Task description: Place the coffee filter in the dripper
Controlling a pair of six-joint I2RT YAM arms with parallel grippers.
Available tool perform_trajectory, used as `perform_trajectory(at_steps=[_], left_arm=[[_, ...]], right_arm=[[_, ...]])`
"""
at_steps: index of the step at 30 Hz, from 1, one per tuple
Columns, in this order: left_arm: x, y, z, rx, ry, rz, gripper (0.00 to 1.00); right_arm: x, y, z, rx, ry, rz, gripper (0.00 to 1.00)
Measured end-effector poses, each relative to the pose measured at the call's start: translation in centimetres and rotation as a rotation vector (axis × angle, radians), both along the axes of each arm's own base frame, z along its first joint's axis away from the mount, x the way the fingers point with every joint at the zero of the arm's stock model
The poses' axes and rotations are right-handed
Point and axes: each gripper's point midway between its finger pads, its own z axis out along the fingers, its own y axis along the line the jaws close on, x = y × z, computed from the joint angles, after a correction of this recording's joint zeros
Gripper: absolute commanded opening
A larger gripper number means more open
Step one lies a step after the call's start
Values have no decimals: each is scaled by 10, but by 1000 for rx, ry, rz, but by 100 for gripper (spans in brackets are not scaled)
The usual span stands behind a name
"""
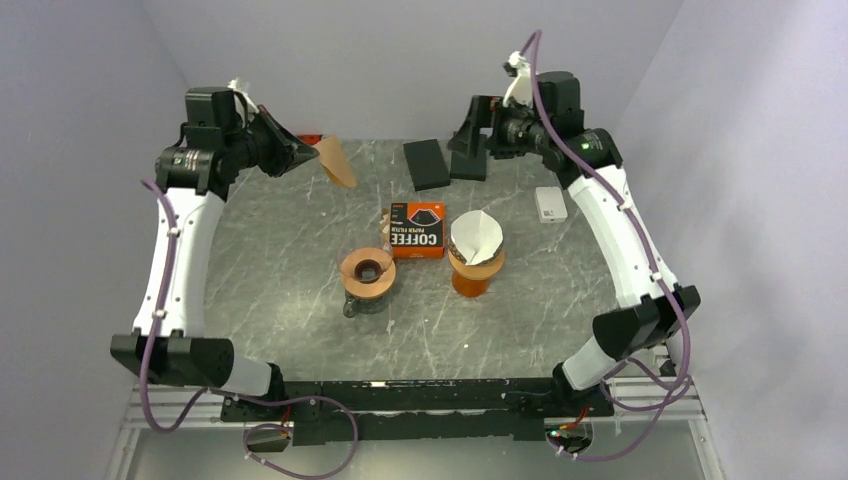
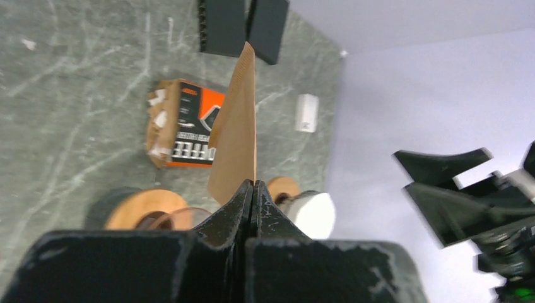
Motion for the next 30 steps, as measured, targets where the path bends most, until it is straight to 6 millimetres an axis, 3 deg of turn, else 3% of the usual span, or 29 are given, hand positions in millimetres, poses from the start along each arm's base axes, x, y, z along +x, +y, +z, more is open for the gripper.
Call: perform_trajectory(at_steps=[7,13,20,24,30], left_arm=[[-36,-5,49,-215,7,119,0],[-61,-10,53,-417,117,218,0],[-78,-17,51,-568,221,265,0],[-81,-22,52,-611,245,259,0],[-81,-25,53,-644,252,252,0]], right_arm=[[-63,68,49,4,-212,225,98],[-107,112,71,51,-330,375,95],[-136,164,63,51,-362,521,91],[-143,194,49,13,-363,569,80],[-144,207,29,-39,-345,572,64]])
